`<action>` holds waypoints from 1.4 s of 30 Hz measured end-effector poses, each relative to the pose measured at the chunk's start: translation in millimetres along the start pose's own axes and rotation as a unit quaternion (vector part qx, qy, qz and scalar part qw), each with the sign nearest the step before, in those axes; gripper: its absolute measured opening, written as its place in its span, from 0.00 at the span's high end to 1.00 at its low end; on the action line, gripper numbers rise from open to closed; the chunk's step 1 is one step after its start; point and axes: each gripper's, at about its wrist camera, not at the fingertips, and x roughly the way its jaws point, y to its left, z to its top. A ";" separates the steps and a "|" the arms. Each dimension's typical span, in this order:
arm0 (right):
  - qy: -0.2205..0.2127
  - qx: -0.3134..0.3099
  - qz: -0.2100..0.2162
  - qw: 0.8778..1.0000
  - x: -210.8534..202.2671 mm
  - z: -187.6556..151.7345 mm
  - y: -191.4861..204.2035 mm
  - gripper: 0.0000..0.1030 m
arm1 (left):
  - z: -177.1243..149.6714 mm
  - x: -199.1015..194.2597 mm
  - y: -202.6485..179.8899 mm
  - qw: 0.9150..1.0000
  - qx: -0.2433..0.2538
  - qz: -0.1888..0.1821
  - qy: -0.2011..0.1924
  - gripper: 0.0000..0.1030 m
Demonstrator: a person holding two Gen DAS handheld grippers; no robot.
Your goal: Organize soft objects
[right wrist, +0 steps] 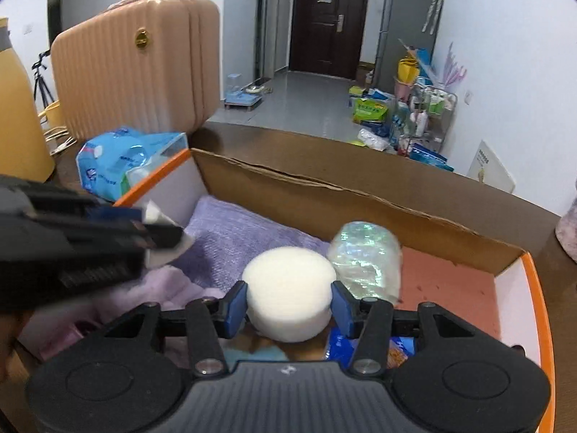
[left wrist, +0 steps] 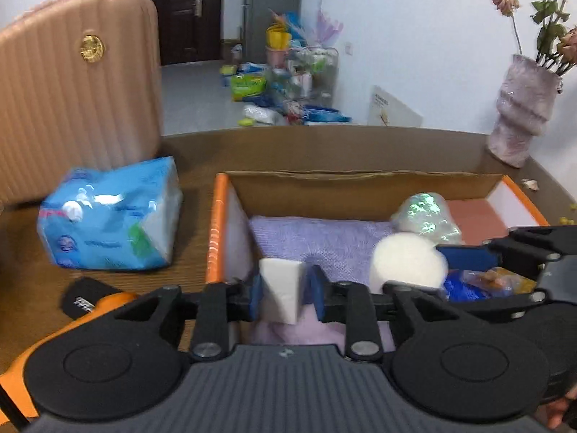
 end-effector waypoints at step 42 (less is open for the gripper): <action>-0.237 0.082 -0.075 0.965 -290.5 -197.4 -23.9 0.15 | -188.0 -293.8 -78.6 0.971 0.010 0.071 -0.228 0.03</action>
